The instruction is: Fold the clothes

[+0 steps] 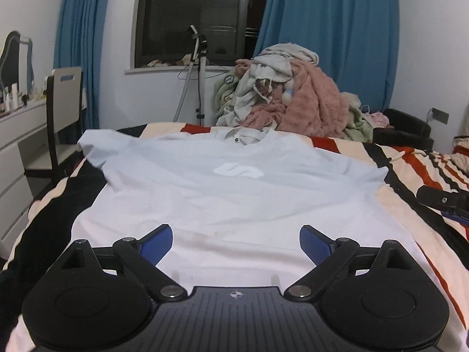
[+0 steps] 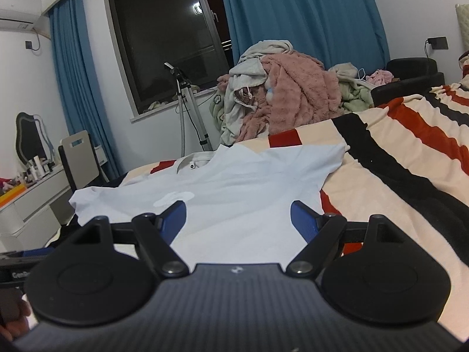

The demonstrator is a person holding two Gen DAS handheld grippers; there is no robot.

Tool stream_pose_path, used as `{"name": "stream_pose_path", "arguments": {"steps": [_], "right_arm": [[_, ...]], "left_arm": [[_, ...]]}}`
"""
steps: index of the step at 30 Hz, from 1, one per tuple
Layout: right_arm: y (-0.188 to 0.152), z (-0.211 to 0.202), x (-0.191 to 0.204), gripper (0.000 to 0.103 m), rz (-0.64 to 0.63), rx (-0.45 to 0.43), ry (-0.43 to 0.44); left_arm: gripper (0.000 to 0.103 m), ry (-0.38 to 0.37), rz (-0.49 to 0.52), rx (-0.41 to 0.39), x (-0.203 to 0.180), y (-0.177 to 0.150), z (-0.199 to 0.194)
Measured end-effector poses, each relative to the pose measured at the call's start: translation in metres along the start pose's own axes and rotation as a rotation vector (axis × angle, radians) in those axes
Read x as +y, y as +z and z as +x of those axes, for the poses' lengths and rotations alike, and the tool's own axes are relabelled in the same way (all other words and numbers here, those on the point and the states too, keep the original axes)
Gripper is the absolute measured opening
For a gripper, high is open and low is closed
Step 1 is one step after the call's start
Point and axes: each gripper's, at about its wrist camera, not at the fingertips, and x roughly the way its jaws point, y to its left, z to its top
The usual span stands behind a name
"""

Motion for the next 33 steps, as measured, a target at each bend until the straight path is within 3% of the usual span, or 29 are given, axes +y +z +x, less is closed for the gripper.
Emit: {"name": "stream_pose_path", "arguments": {"steps": [4,7,11,15,19,21,27,30,32,33], "right_arm": [[0.009,0.021,-0.023,0.081,0.103,-0.006,0.013],[0.022,0.053,-0.065,0.081,0.285,-0.004,0.021],[0.026,0.112,-0.130,0.072,0.543,0.030,0.043],[0.021,0.172,-0.171,0.068,0.644,0.067,0.083],[0.012,0.233,-0.189,0.069,0.652,0.142,0.048],[0.008,0.256,-0.194,0.069,0.635,0.135,0.050],[0.015,0.304,-0.211,0.069,0.655,0.048,0.249],[0.026,0.332,-0.211,0.069,0.638,0.069,0.295],[0.037,0.352,-0.204,0.063,0.588,0.115,0.297],[0.043,0.361,-0.199,0.048,0.547,0.145,0.286]], "left_arm": [[0.095,-0.004,-0.030,0.014,0.008,-0.004,-0.003],[0.095,-0.005,-0.055,0.021,0.012,-0.006,-0.004],[0.096,-0.005,-0.068,0.020,0.012,-0.010,0.000],[0.096,-0.012,-0.075,0.023,0.011,-0.014,0.010],[0.096,-0.018,-0.094,0.034,0.012,-0.014,0.026],[0.096,-0.016,-0.091,0.036,0.011,-0.015,0.034],[0.097,-0.031,-0.123,0.065,0.010,-0.020,0.065],[0.097,-0.039,-0.140,0.076,0.009,-0.022,0.079],[0.097,-0.032,-0.140,0.093,0.006,-0.022,0.089],[0.097,-0.032,-0.140,0.099,0.005,-0.022,0.091]]}}
